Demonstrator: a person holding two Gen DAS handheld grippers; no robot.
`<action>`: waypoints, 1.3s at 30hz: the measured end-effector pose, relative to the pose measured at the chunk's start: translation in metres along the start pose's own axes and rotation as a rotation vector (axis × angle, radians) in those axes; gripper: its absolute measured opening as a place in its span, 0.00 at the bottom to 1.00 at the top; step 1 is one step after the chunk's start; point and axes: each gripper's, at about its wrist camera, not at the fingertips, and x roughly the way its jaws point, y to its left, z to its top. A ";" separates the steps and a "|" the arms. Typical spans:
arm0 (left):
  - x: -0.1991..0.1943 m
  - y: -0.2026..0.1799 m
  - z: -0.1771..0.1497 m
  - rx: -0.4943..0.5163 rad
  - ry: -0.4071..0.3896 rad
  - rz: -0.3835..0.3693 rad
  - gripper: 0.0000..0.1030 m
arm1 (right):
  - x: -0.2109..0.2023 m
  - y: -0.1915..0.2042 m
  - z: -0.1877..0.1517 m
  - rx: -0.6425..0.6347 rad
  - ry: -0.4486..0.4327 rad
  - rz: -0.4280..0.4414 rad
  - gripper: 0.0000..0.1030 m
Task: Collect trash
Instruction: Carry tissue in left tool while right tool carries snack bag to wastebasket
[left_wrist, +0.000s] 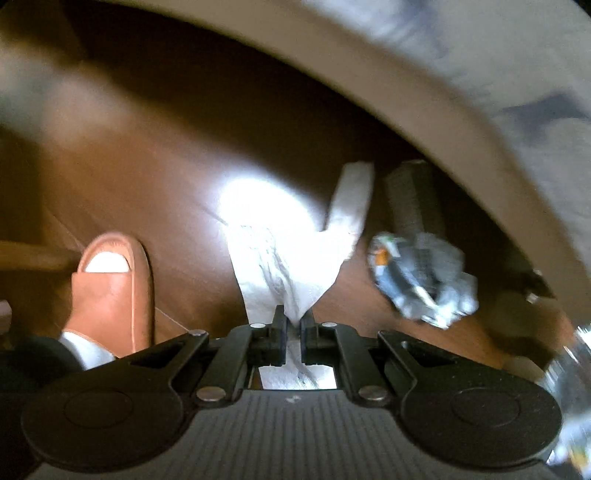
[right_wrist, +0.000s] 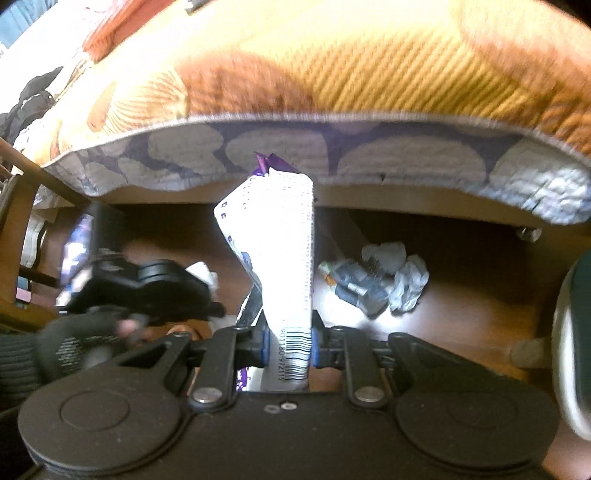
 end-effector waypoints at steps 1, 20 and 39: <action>-0.014 -0.002 -0.003 0.019 -0.016 -0.011 0.06 | -0.007 0.001 -0.001 -0.001 -0.019 -0.009 0.19; -0.229 -0.116 -0.086 0.416 -0.255 -0.326 0.06 | -0.226 -0.029 -0.034 0.037 -0.377 -0.138 0.18; -0.316 -0.378 -0.197 0.922 -0.318 -0.534 0.06 | -0.331 -0.190 -0.052 0.257 -0.513 -0.408 0.19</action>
